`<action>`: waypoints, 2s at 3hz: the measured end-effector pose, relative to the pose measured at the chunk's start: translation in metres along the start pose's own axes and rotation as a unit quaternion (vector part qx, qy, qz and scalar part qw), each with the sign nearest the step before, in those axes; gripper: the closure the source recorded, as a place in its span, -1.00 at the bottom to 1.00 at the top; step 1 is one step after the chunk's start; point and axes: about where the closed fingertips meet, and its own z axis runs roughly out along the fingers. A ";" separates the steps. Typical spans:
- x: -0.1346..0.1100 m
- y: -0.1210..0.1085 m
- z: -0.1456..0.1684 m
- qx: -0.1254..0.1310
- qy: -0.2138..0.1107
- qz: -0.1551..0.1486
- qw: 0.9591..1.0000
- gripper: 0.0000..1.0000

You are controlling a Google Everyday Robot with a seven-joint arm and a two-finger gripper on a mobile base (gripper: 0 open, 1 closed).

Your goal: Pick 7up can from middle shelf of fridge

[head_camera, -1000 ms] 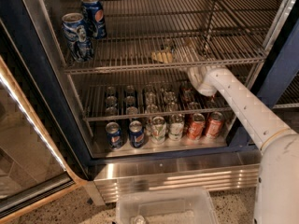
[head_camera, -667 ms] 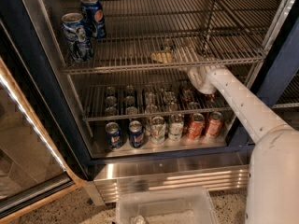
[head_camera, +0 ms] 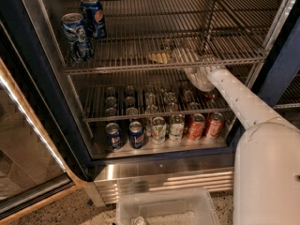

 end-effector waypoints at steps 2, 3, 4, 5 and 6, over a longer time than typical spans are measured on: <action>0.013 -0.005 0.013 -0.001 0.022 0.013 1.000 -1.00; 0.018 -0.009 0.018 0.003 0.028 0.017 0.999 -1.00; 0.023 -0.014 0.020 0.006 0.033 0.034 0.999 -0.63; 0.023 -0.014 0.020 0.006 0.033 0.034 0.999 -0.16; 0.023 -0.014 0.020 0.006 0.033 0.034 0.999 0.30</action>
Offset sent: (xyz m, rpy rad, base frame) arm 0.0219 -0.0049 -0.0192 -0.0017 0.0758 -0.0084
